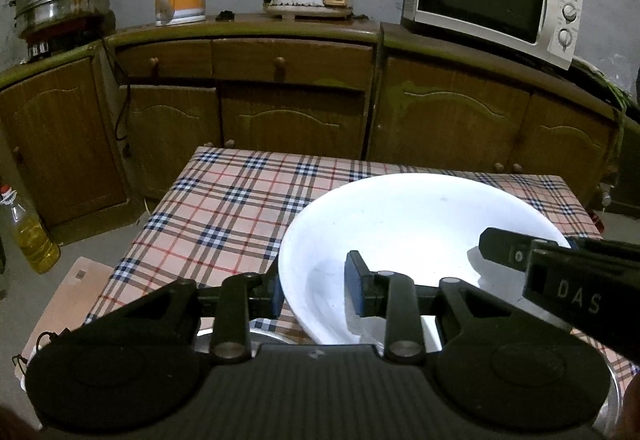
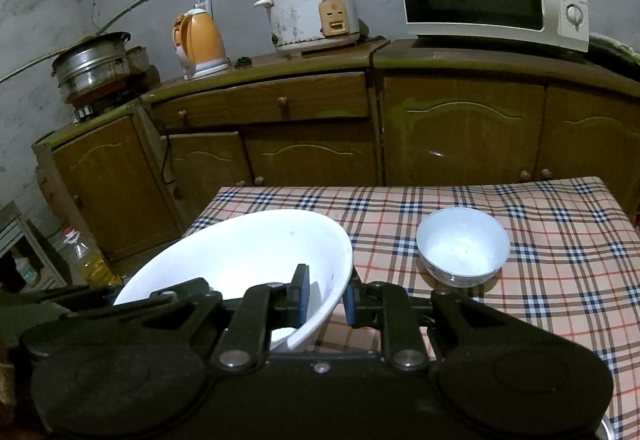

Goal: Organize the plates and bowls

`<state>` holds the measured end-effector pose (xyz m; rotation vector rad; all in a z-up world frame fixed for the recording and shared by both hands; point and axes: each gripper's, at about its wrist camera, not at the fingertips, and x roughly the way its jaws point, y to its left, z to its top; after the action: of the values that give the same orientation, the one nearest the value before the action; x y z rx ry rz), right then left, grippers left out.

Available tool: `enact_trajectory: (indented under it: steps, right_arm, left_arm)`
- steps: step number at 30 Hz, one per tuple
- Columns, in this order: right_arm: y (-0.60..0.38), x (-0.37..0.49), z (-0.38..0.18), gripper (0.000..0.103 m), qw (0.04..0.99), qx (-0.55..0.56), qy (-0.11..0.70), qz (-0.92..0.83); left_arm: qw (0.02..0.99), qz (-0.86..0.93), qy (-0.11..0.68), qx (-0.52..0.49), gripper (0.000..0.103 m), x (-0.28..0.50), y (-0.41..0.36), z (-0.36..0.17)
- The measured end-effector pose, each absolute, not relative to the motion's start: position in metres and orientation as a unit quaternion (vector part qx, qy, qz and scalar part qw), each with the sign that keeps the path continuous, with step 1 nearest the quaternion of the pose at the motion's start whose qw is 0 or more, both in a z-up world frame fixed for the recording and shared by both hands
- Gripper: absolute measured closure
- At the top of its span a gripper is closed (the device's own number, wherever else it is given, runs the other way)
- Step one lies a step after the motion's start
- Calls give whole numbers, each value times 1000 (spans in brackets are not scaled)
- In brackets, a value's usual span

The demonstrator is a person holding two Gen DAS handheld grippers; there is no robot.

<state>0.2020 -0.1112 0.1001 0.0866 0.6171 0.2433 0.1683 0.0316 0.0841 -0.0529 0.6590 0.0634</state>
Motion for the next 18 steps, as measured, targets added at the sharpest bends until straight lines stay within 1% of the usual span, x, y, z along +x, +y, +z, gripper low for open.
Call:
enact_trajectory:
  steps: [18]
  right_arm:
    - [-121, 183, 98, 80, 947, 46, 297, 115]
  left_arm:
    - [948, 24, 316, -30, 71, 150, 23, 80]
